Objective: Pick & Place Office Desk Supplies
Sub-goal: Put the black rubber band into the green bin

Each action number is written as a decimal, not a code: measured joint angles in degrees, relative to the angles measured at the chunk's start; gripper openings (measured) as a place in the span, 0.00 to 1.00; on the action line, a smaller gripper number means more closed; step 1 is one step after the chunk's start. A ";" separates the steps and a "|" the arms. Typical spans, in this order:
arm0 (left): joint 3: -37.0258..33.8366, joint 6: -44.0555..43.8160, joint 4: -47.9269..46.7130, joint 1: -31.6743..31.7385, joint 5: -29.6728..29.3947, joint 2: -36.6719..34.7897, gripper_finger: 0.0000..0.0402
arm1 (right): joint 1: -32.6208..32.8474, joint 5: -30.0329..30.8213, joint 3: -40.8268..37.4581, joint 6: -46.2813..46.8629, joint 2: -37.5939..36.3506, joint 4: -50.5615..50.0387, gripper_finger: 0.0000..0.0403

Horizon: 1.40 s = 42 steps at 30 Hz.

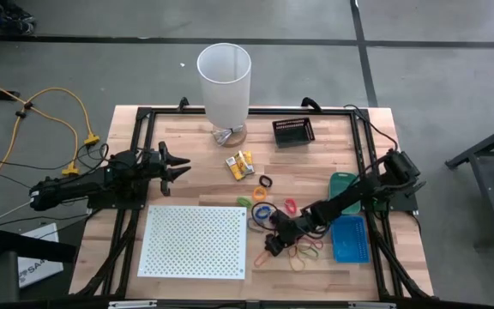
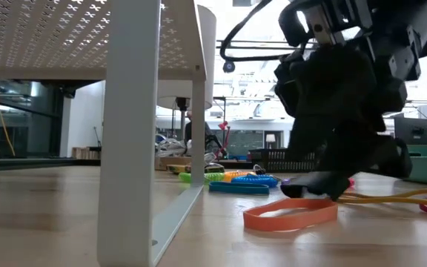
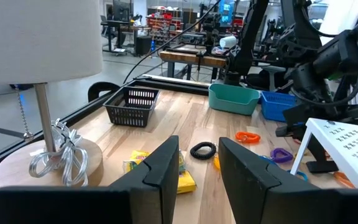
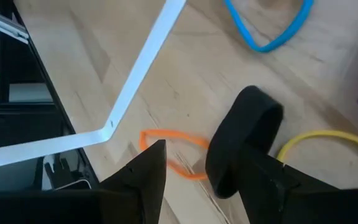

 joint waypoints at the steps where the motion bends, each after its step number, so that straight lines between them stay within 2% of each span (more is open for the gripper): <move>1: 0.00 -0.01 0.02 0.01 0.02 -0.02 0.27 | -0.02 -0.07 0.01 0.00 -0.04 -0.15 0.41; 7: 0.00 -0.01 0.23 -0.01 0.17 0.00 0.27 | -0.02 -0.08 -0.03 0.00 -0.01 -0.86 0.39; 21: 0.00 -0.01 0.33 0.01 0.17 0.00 0.27 | 0.00 0.00 -0.03 -0.20 -0.01 -1.61 0.16; 33: 0.00 -0.01 0.33 -0.01 0.17 0.00 0.27 | 0.00 -0.04 -0.03 -0.44 -0.01 -1.62 0.02; 42: 0.00 -0.01 0.33 0.01 0.17 0.00 0.27 | 0.01 0.16 -0.06 -1.91 -0.01 -1.62 0.01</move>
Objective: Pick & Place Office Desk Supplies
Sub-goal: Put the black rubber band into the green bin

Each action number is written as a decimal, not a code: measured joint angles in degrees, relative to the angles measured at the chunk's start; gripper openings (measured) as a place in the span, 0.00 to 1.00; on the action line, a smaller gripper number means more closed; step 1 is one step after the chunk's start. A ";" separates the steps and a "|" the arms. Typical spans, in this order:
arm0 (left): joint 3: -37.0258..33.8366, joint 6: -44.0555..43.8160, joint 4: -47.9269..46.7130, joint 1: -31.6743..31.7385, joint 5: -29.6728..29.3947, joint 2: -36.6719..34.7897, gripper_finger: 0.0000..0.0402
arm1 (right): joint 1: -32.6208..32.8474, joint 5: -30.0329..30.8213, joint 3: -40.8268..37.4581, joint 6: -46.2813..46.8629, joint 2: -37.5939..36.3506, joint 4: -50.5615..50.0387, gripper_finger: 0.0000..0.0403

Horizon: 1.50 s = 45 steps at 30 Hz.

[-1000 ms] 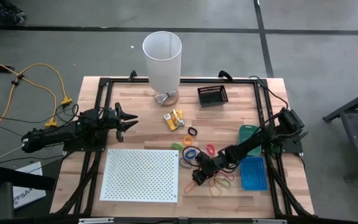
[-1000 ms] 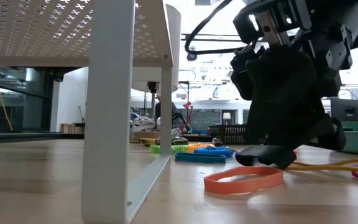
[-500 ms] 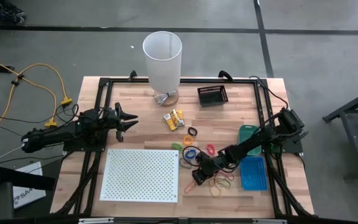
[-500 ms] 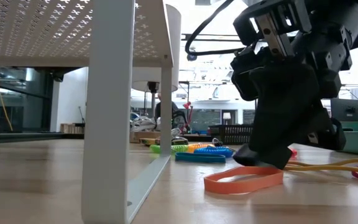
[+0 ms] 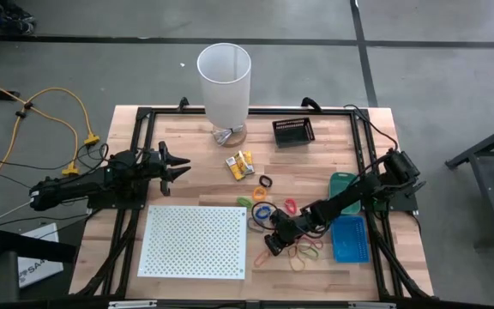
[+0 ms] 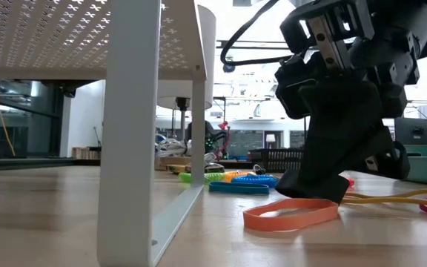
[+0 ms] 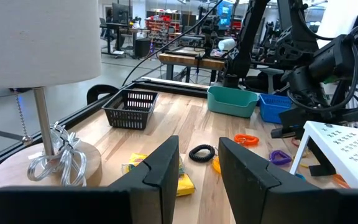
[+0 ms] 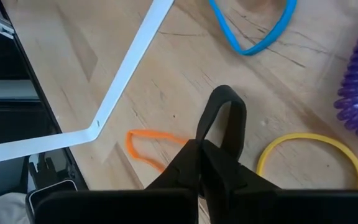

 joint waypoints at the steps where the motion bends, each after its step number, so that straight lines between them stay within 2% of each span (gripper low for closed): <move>1: 0.00 0.00 0.00 0.00 0.00 0.00 0.27 | 0.01 0.14 0.00 -0.18 0.00 0.00 0.01; 7: 0.00 0.00 -0.02 0.00 0.00 -0.02 0.27 | -0.57 0.21 -0.05 -4.07 -2.56 -1.09 0.01; 22: 0.00 0.00 -0.02 0.00 -0.02 -0.01 0.27 | -5.71 5.47 -0.02 -16.38 -21.96 -25.96 0.01; 29: 0.00 0.00 -0.02 0.00 -0.02 0.00 0.27 | -5.67 5.16 -0.02 -16.54 -25.65 -35.26 0.01; 39: 0.00 0.00 -0.02 -0.01 0.00 0.00 0.27 | -5.80 6.70 -0.04 -12.12 -34.51 -56.32 0.01; 45: 0.00 0.00 0.00 0.00 0.00 -0.02 0.27 | -5.91 6.88 -0.34 -12.50 -39.25 -63.65 0.01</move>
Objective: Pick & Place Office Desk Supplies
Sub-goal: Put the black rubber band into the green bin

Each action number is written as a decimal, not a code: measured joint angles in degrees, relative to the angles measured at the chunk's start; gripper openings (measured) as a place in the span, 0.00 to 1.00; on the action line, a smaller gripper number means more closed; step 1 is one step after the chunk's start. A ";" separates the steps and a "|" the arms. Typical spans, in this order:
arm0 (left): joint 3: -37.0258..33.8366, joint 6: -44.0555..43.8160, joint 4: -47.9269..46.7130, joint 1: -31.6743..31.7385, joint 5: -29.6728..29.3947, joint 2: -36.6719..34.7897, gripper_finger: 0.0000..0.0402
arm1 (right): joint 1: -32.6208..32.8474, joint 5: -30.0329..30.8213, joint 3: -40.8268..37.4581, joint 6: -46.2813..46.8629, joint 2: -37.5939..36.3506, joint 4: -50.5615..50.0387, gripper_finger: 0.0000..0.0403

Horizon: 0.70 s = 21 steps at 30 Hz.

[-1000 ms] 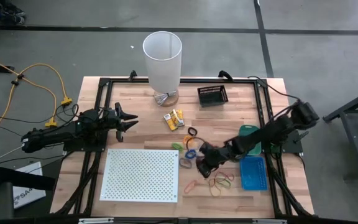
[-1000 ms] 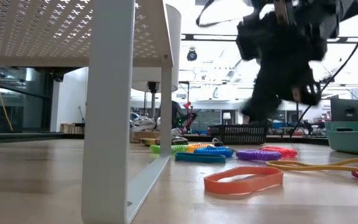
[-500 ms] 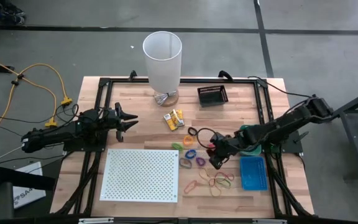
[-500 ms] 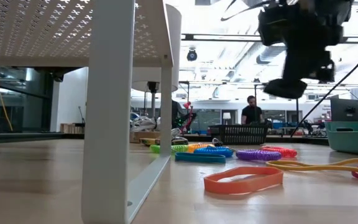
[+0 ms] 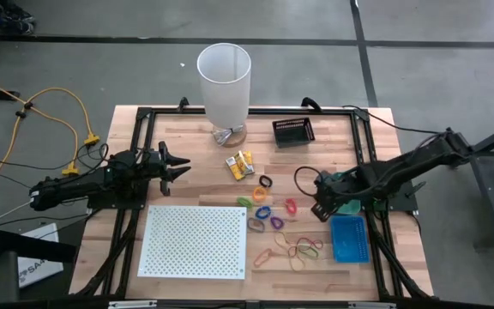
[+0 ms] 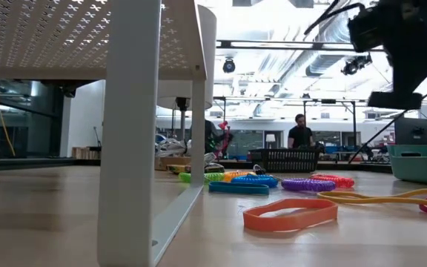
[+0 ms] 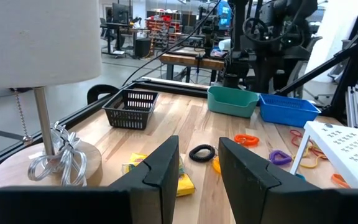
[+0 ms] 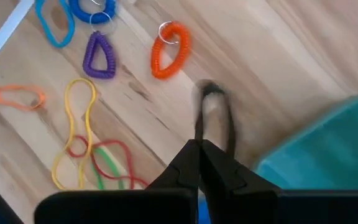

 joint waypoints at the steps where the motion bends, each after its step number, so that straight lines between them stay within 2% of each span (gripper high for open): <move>1: 0.00 0.00 0.02 0.00 0.00 0.00 0.27 | -0.10 -0.02 -0.28 -1.12 -0.90 -0.36 0.01; 6: 0.00 0.00 0.14 0.00 0.00 0.04 0.27 | -0.16 -0.75 -2.60 -7.41 -5.38 -3.83 0.01; 9: 0.00 0.00 0.20 0.00 -0.01 0.04 0.27 | -0.09 -0.91 -4.29 -7.89 -8.32 -5.72 0.01; 21: 0.00 0.00 0.20 0.00 -0.02 0.04 0.27 | -0.09 -2.73 -16.28 3.23 -17.47 -4.13 0.01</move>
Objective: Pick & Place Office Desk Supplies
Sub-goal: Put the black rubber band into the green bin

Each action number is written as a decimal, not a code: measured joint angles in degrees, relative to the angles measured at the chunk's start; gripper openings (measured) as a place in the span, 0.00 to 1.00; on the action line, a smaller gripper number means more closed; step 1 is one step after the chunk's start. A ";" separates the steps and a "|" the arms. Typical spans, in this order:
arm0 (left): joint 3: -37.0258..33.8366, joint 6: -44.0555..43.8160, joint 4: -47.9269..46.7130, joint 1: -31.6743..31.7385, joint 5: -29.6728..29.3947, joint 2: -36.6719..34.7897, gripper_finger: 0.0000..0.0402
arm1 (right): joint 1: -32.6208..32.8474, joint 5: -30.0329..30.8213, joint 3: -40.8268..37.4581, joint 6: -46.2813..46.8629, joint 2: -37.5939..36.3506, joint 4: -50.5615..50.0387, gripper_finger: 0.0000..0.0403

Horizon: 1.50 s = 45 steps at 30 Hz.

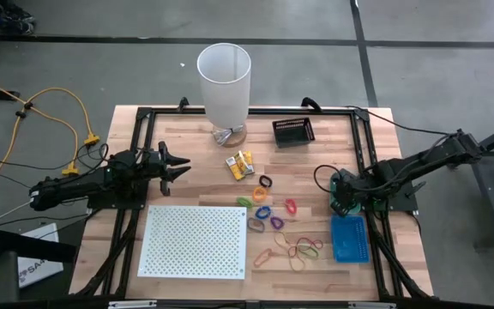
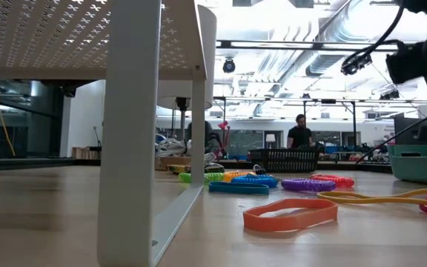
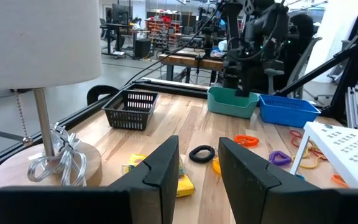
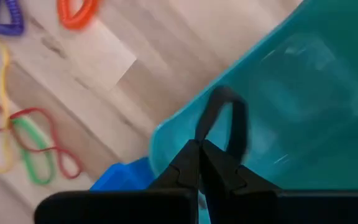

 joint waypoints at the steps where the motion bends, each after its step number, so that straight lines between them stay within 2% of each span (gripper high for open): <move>1: 0.00 0.00 0.00 -0.02 0.02 0.00 0.27 | 0.00 -0.04 -0.53 0.32 -0.17 0.57 0.01; 26: 0.00 0.00 0.00 0.00 0.02 0.00 0.27 | 0.00 -0.02 -1.41 0.23 -0.37 1.55 0.01; 34: 0.00 0.00 0.00 0.00 0.02 0.00 0.27 | -0.02 -2.15 -1.41 -7.97 -0.37 2.51 0.01; 45: 0.00 0.00 0.00 -0.02 0.00 0.00 0.27 | 0.00 -2.83 -1.41 -10.49 -0.20 1.83 0.01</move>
